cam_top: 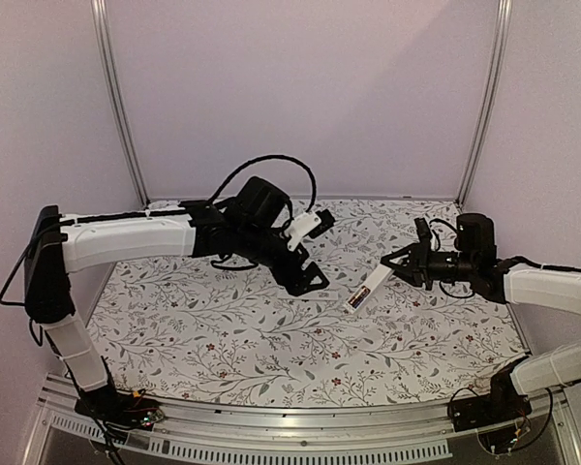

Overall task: Load the batteries into the remote control
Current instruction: Pass from the right arm to the left

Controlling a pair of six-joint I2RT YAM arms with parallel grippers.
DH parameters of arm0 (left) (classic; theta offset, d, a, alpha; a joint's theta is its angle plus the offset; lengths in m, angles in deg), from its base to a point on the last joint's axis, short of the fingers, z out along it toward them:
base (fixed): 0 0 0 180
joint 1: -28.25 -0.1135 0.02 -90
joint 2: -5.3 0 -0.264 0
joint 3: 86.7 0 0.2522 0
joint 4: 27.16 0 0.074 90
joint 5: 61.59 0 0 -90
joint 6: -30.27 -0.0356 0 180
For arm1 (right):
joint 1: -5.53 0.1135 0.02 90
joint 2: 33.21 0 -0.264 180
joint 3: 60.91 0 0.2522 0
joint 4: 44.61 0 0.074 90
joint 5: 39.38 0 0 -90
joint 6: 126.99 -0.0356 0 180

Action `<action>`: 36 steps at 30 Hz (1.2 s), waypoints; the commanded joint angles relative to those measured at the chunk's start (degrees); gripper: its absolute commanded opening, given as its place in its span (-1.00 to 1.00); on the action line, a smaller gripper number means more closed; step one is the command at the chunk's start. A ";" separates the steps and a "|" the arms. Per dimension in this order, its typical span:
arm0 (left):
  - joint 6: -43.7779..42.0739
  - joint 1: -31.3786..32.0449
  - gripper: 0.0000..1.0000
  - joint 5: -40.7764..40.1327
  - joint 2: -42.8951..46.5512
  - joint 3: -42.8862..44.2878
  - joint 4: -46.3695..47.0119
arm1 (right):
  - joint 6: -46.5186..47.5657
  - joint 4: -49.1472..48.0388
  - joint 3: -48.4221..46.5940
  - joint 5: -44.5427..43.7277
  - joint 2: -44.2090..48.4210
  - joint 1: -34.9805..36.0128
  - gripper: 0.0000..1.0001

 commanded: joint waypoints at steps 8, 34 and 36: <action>14.23 9.19 0.74 -5.56 -10.57 12.19 3.45 | -0.10 -1.51 -0.43 -3.97 -0.02 2.91 -1.00; 15.02 11.36 -0.29 -9.63 -22.48 25.42 -3.66 | -1.79 -2.26 -0.61 -6.35 -0.46 5.95 -0.89; 14.42 11.08 -0.50 -8.95 -21.97 25.19 -4.00 | -1.81 -2.17 -0.45 -6.32 -0.37 5.93 -0.62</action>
